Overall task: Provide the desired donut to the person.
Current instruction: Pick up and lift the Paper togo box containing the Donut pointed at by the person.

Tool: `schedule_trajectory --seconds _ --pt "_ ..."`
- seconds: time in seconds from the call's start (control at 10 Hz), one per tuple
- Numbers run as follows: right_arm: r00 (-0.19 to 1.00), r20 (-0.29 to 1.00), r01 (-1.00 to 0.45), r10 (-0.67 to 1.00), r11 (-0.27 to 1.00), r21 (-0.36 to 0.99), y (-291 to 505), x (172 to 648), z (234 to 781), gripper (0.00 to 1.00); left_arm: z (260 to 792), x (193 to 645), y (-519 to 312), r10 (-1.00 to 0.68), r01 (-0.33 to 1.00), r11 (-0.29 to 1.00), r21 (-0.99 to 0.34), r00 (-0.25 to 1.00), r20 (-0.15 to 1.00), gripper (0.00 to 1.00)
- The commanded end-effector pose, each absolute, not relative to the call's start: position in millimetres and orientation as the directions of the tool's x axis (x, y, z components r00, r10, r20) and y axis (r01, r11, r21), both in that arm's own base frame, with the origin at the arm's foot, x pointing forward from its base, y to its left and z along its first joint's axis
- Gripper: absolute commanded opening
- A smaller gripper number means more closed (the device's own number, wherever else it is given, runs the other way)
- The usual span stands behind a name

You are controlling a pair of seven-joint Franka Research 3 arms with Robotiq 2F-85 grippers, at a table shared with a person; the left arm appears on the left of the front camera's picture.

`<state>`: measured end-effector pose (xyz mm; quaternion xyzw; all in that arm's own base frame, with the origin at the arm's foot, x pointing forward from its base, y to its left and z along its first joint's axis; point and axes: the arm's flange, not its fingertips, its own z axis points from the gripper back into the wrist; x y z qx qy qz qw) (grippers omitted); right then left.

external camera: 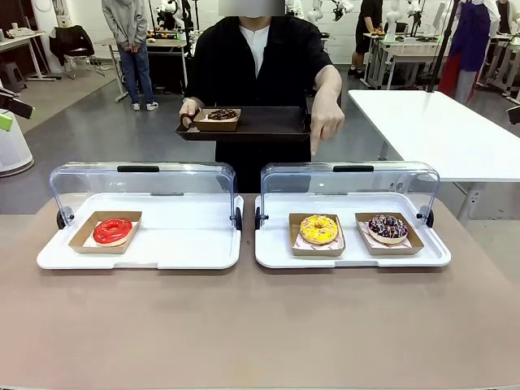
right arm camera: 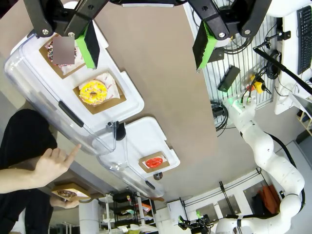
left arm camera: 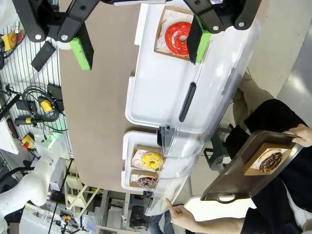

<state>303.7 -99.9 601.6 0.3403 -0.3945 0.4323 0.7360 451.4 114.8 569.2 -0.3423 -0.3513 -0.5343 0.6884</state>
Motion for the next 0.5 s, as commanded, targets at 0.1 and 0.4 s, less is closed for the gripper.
schedule_trajectory --seconds 0.1,0.4 --pt "0.297 0.886 -0.912 0.357 0.382 0.151 -98.8 305.7 602.6 1.0 569.5 449.5 114.8 -0.492 0.974 0.201 -0.105 0.193 0.849 1.0" --pt "0.297 0.886 -0.912 0.357 0.382 0.151 -98.8 305.7 602.6 1.0 569.5 449.5 114.8 -0.492 0.974 0.201 -0.105 0.193 0.849 1.0"
